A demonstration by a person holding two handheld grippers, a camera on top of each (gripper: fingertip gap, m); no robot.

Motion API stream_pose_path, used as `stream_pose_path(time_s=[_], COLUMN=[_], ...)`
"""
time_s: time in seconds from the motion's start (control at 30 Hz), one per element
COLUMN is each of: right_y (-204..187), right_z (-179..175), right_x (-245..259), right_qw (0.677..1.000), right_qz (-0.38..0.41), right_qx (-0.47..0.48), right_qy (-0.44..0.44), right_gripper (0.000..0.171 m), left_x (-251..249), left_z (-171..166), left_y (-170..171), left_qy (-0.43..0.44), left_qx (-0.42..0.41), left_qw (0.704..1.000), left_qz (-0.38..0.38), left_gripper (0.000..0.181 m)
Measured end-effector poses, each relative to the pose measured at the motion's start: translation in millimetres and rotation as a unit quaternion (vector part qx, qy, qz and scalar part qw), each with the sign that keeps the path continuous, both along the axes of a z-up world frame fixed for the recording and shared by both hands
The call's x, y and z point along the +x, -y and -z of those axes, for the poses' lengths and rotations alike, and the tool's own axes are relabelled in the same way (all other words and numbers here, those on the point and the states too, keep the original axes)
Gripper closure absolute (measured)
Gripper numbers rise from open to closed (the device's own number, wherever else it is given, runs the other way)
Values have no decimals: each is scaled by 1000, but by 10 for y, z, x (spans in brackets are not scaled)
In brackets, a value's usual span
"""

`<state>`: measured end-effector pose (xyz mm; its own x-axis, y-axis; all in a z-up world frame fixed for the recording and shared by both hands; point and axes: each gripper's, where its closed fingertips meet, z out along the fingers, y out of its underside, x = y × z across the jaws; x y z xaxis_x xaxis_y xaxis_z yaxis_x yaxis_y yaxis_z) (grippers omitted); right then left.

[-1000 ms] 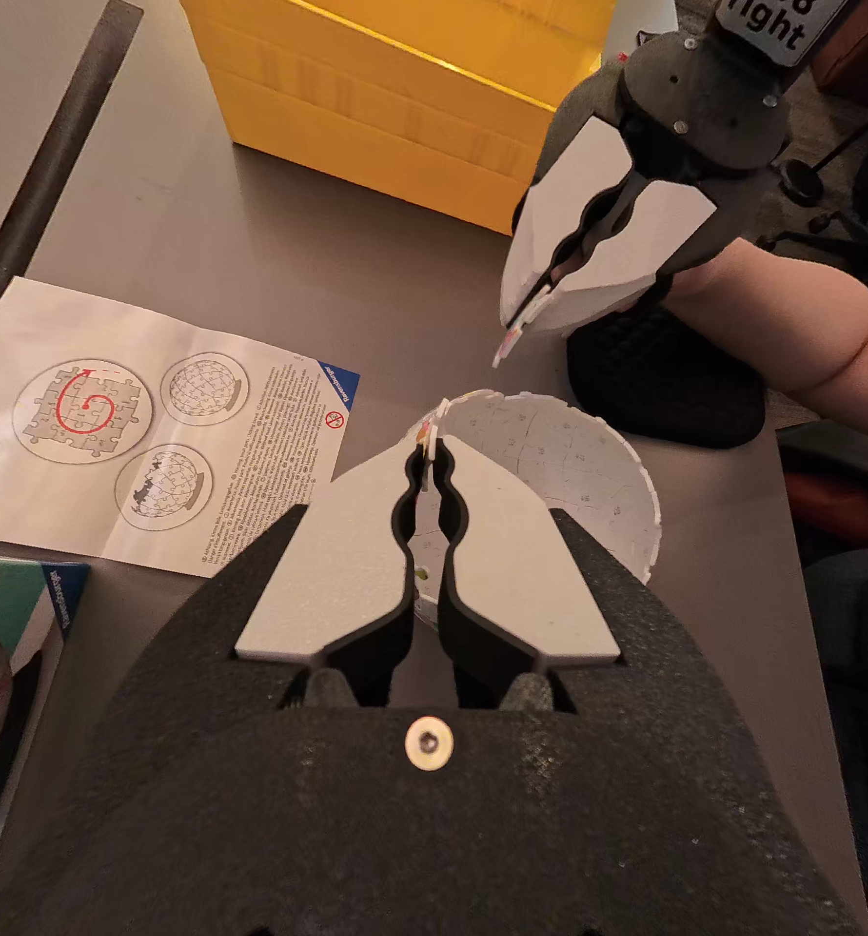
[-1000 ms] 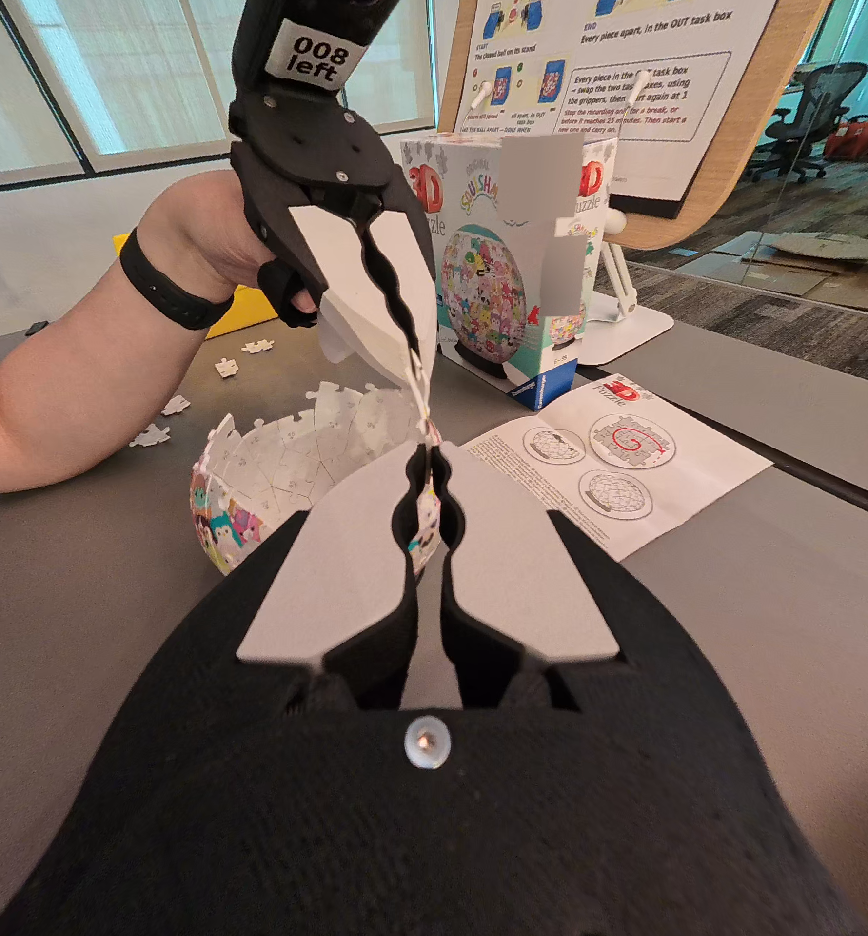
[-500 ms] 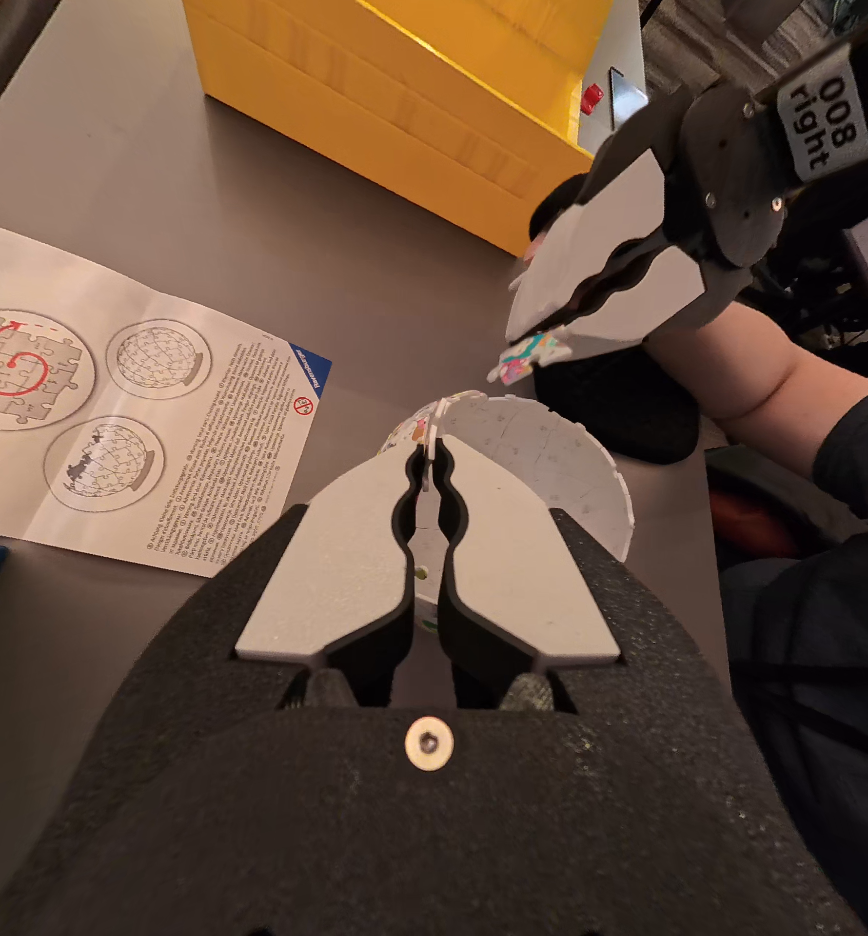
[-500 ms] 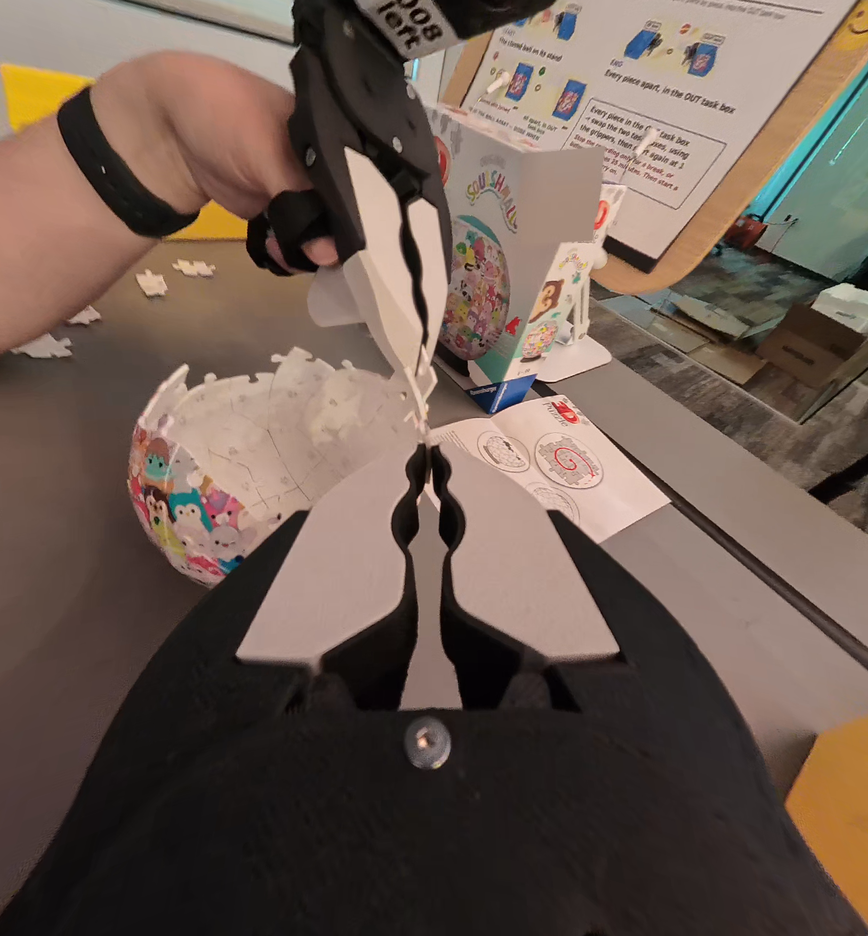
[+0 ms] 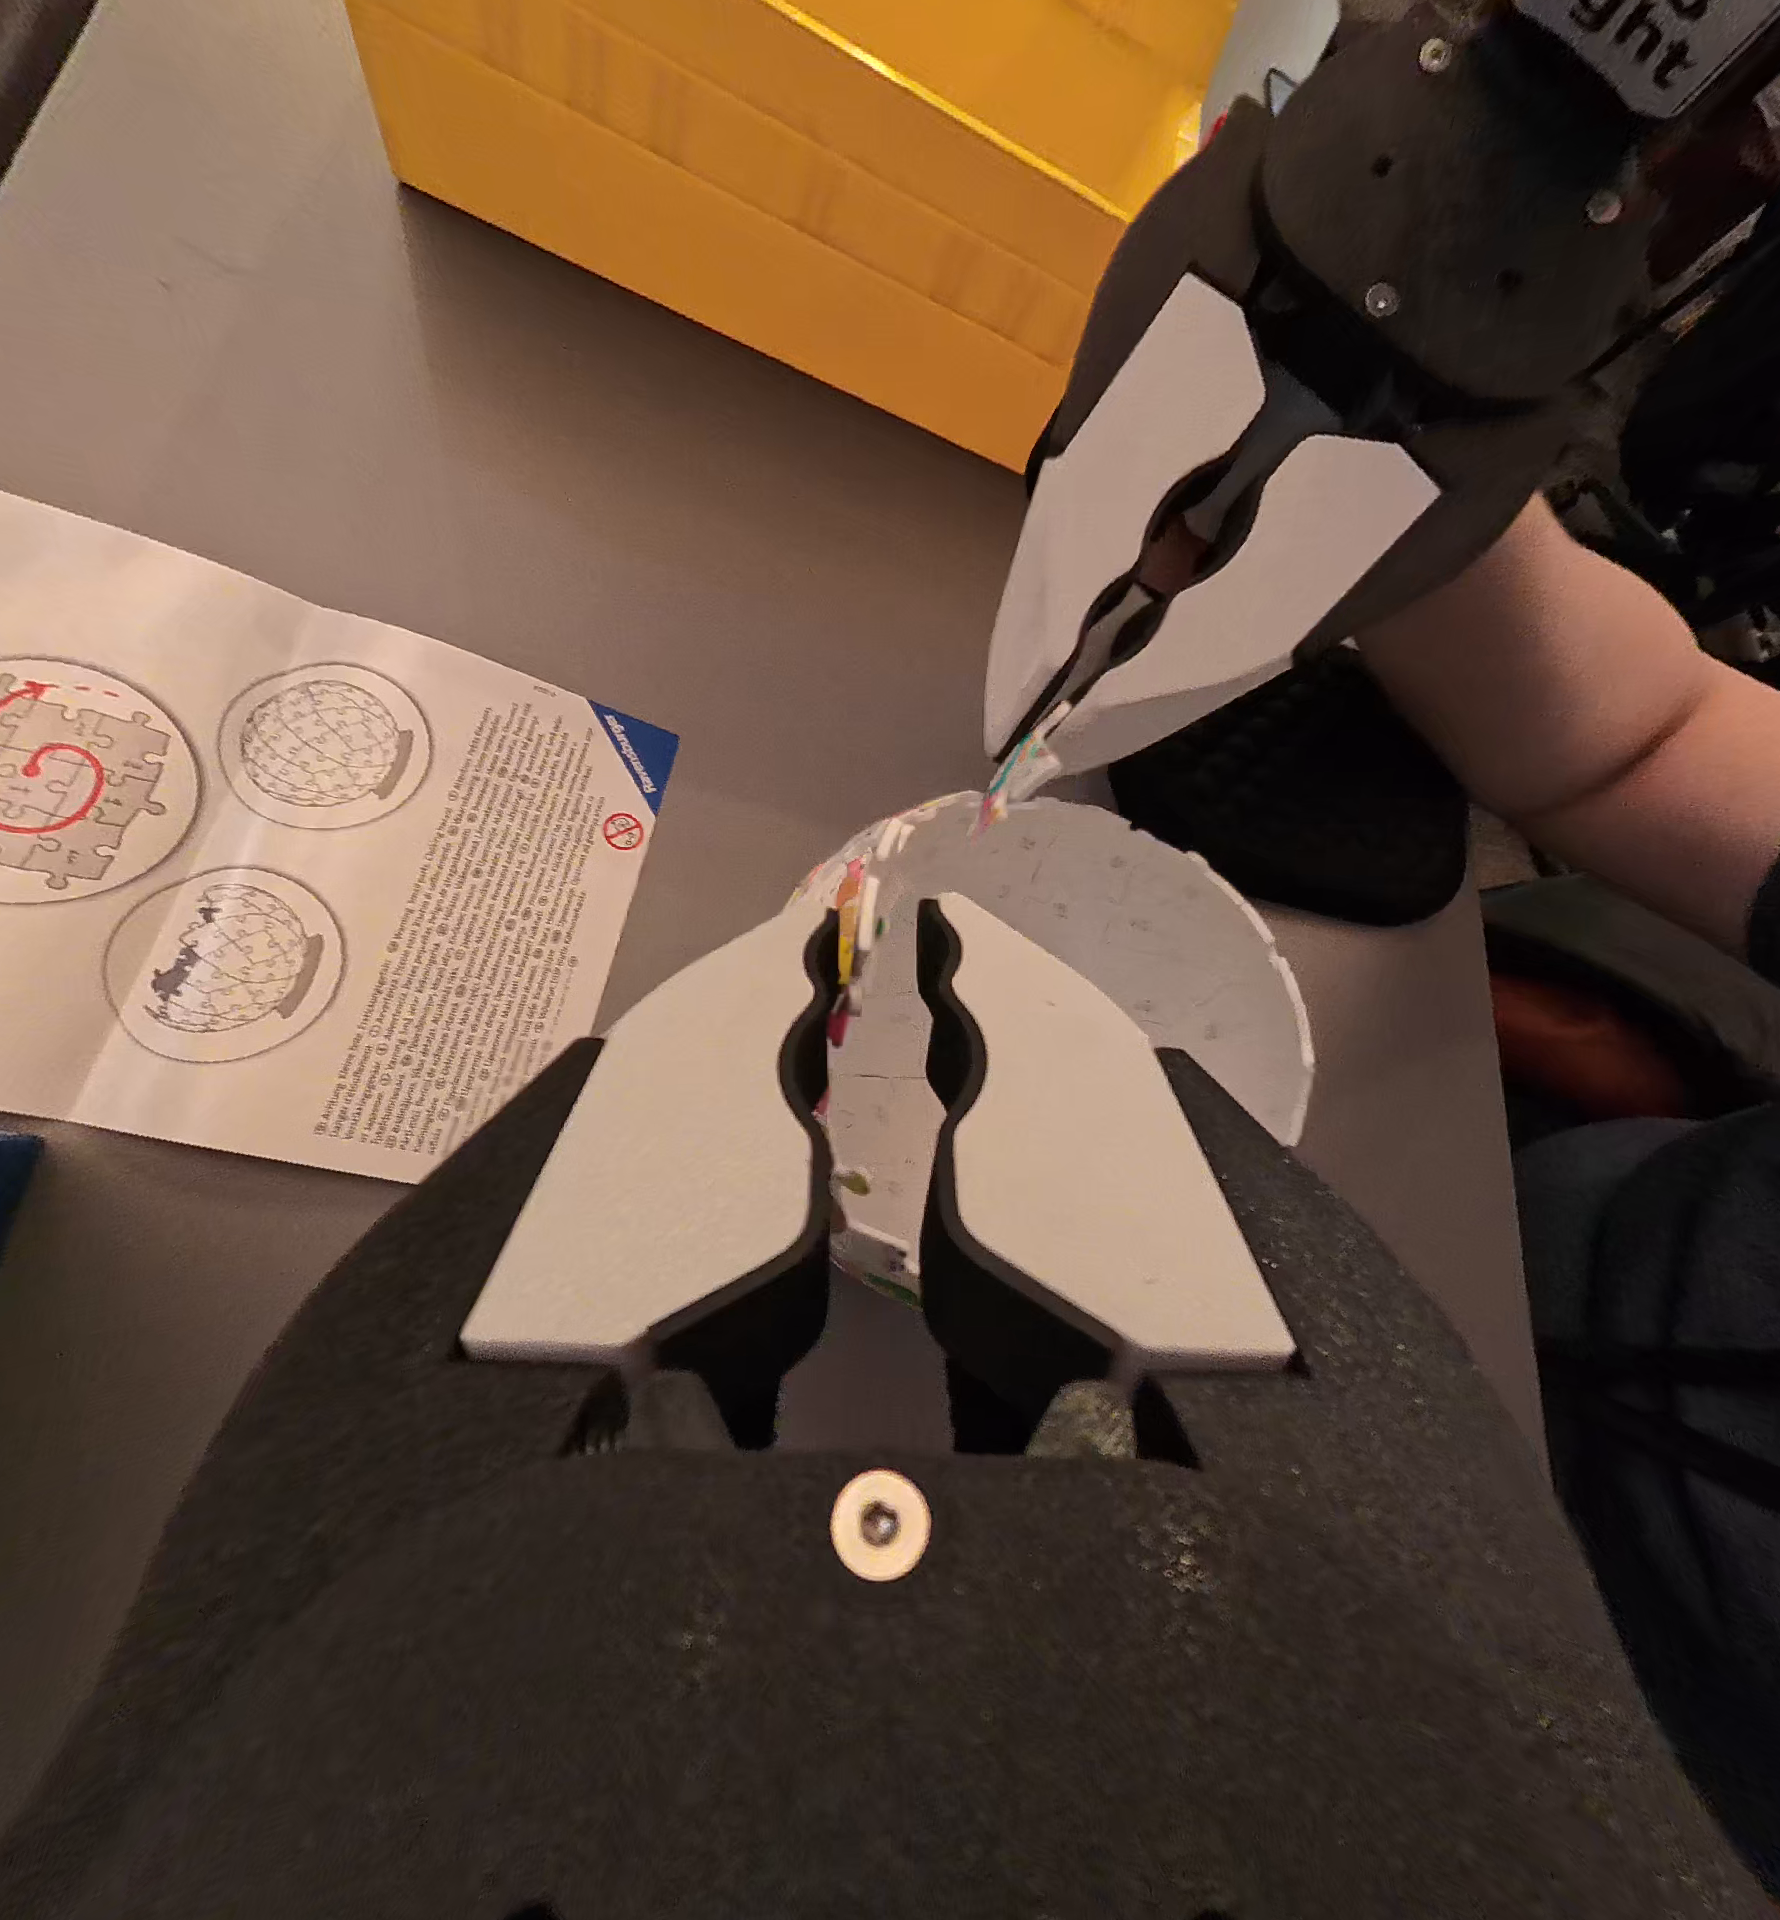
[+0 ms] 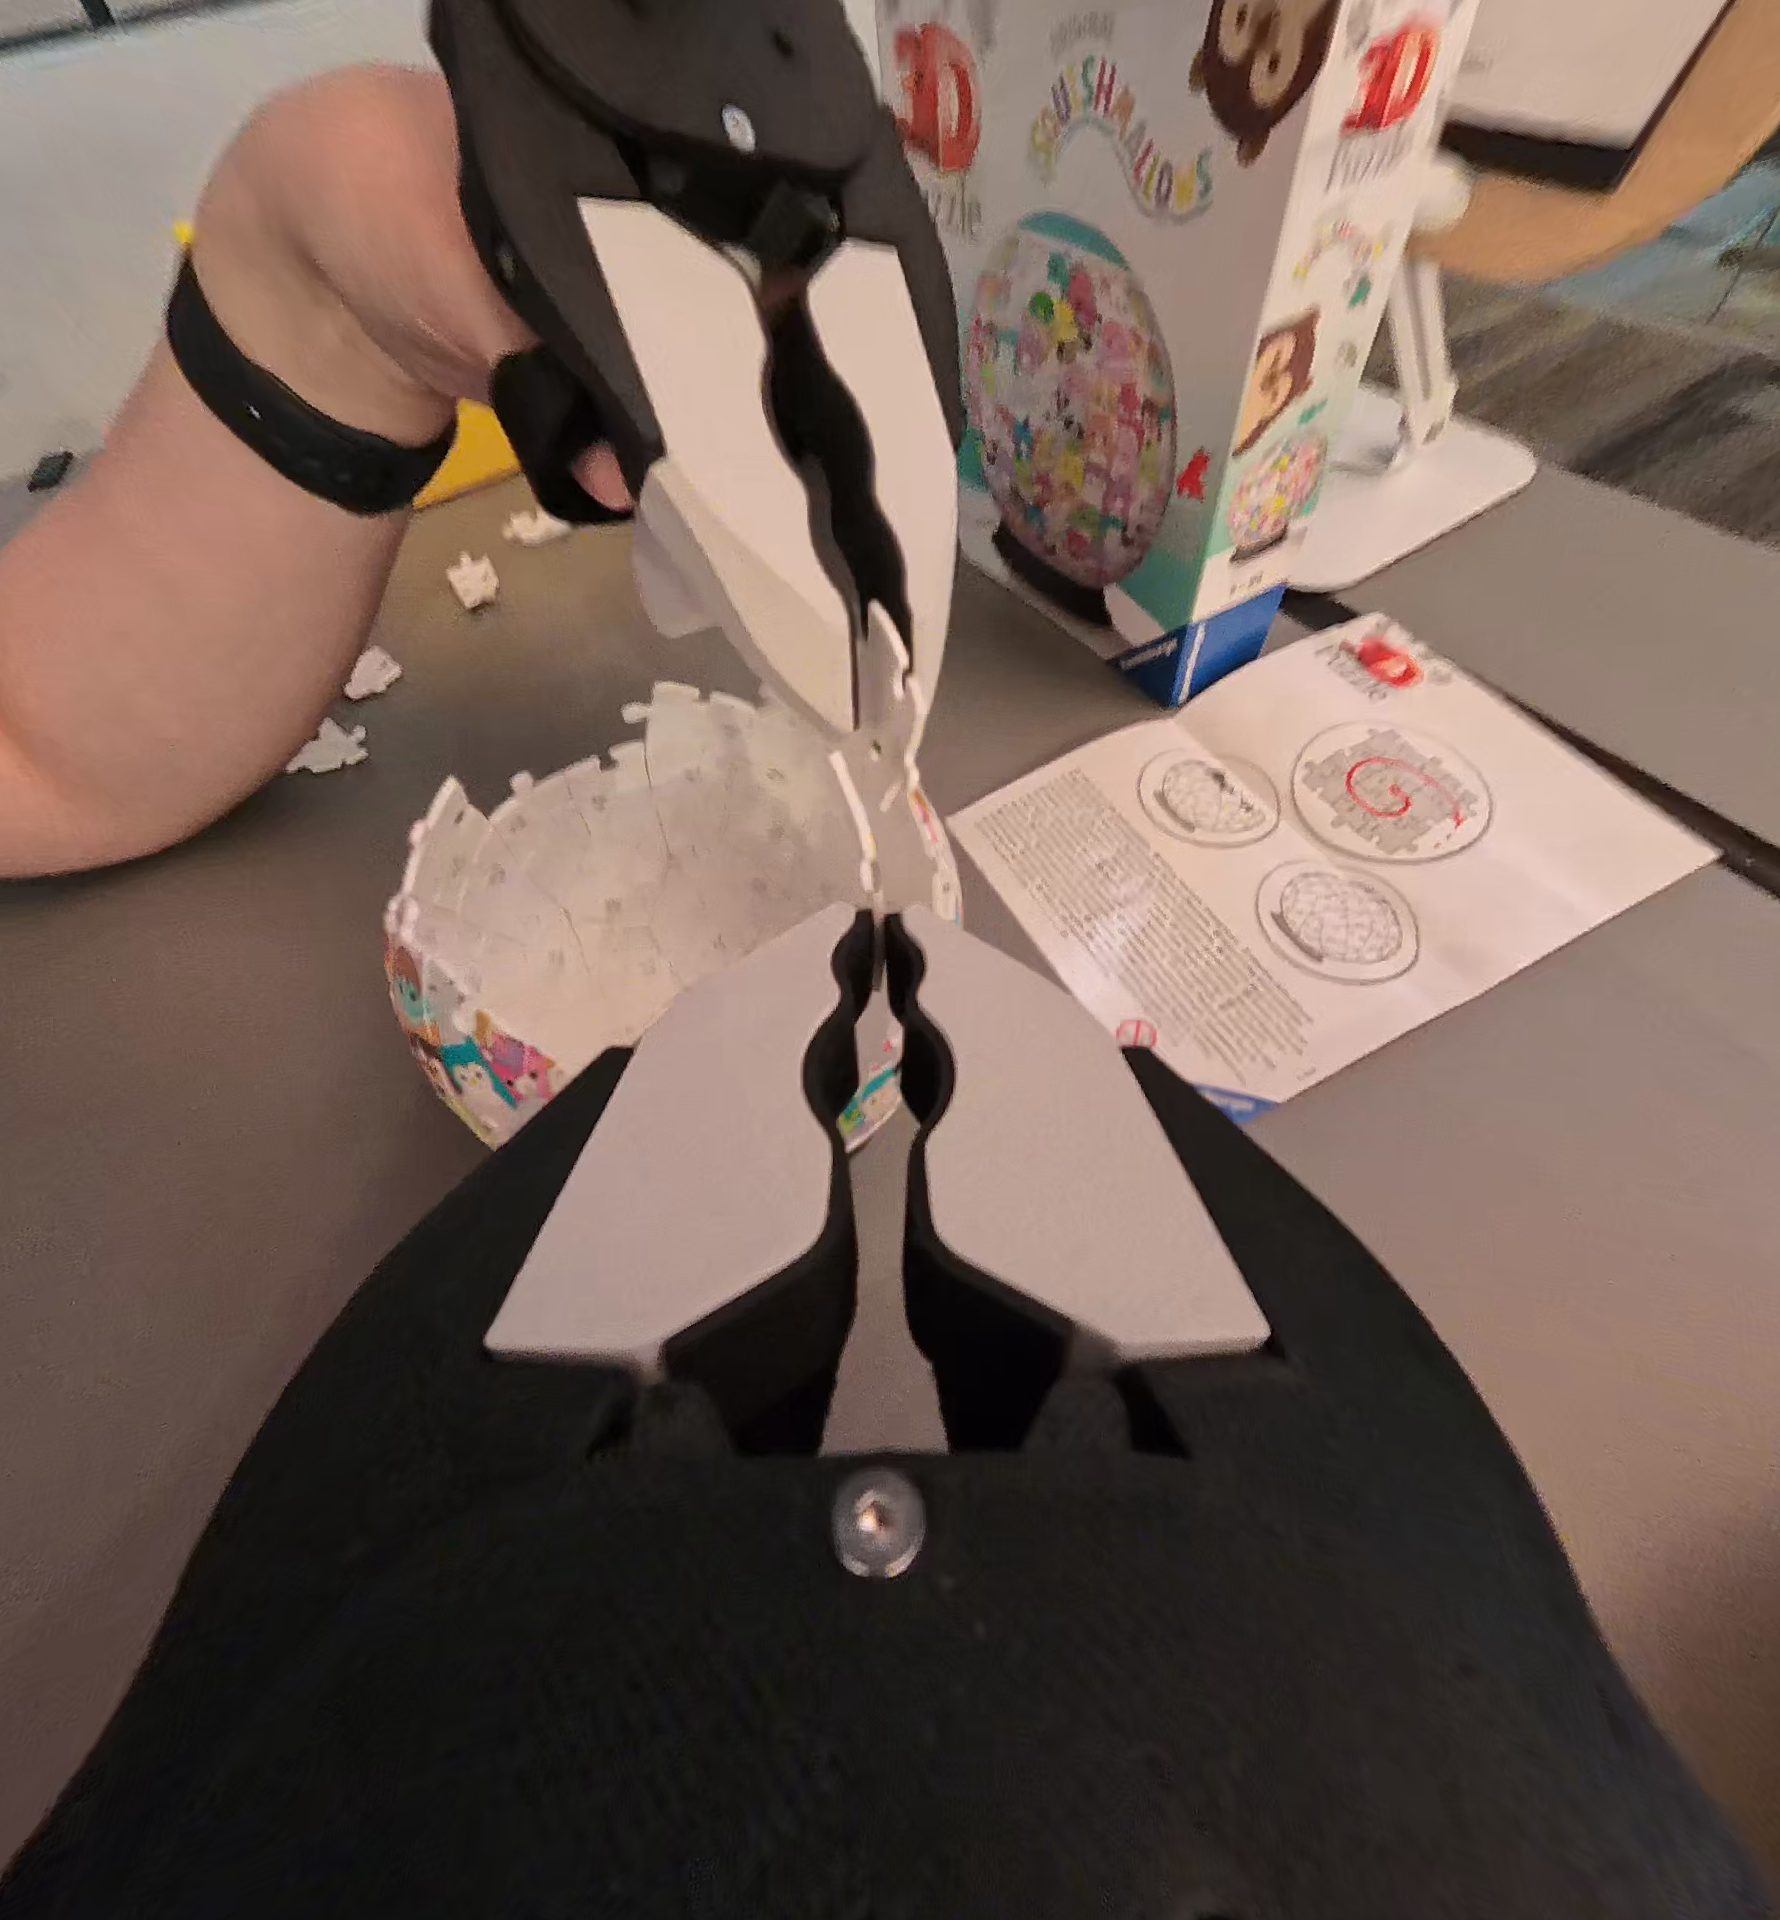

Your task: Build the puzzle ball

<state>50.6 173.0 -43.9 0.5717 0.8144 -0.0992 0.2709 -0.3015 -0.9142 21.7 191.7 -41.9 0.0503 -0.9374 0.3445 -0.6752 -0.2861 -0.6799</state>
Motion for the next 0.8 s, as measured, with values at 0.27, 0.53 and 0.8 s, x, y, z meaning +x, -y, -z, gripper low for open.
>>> stream_pose_path(time_s=[0.27,0.53,0.8], right_y=[-18,21,-8], right_z=[63,-20,29], right_x=[-67,-58,-46], right_qw=[992,963,958], right_qz=[-24,-56,-43], right_qx=[-105,-254,-279], right_qy=[65,72,43], right_gripper=[168,168,168], left_x=[59,99,215], left_z=[-81,-408,-326], left_y=[-99,-31,100], left_qy=[29,95,-1], left_qx=[30,49,43], left_qw=[999,994,993], left_qz=[-13,23,109], left_gripper=[149,141,145])
